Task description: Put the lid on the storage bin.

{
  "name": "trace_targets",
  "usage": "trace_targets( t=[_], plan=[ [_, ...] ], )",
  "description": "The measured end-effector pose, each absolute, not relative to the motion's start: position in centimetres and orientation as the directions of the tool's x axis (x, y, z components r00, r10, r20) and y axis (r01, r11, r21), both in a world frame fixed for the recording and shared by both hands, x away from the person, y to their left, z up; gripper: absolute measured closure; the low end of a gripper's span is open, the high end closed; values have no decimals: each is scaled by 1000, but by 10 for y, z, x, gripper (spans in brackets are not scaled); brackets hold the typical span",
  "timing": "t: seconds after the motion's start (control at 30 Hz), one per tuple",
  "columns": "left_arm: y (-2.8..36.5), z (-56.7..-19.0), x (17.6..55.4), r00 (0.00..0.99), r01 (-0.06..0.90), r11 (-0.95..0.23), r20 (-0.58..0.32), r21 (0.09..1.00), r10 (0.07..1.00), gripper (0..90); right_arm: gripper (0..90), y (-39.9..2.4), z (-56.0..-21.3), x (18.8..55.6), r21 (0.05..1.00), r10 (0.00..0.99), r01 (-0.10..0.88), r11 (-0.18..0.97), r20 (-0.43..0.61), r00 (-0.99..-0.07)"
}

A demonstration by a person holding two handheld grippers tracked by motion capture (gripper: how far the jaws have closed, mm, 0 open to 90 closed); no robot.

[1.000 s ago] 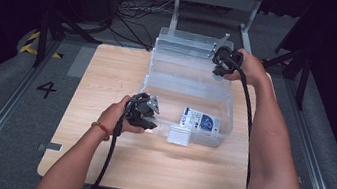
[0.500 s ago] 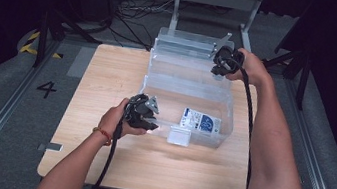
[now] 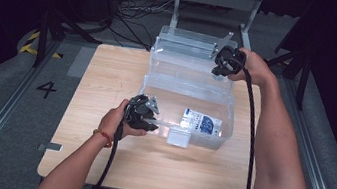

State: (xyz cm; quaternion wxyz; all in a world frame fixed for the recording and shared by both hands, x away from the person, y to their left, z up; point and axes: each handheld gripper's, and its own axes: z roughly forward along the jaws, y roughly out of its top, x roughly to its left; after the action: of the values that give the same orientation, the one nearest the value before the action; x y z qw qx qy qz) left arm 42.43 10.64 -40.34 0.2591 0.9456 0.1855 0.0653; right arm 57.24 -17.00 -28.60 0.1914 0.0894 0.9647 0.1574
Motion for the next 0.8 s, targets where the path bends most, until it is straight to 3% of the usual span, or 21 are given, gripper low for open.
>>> trace_targets(
  t=[0.8],
  plan=[
    [105,-404,422,917,317,-796,49,516,396,665,899,-162,-269,528,313,160,36,949,-379,-911]
  ],
)
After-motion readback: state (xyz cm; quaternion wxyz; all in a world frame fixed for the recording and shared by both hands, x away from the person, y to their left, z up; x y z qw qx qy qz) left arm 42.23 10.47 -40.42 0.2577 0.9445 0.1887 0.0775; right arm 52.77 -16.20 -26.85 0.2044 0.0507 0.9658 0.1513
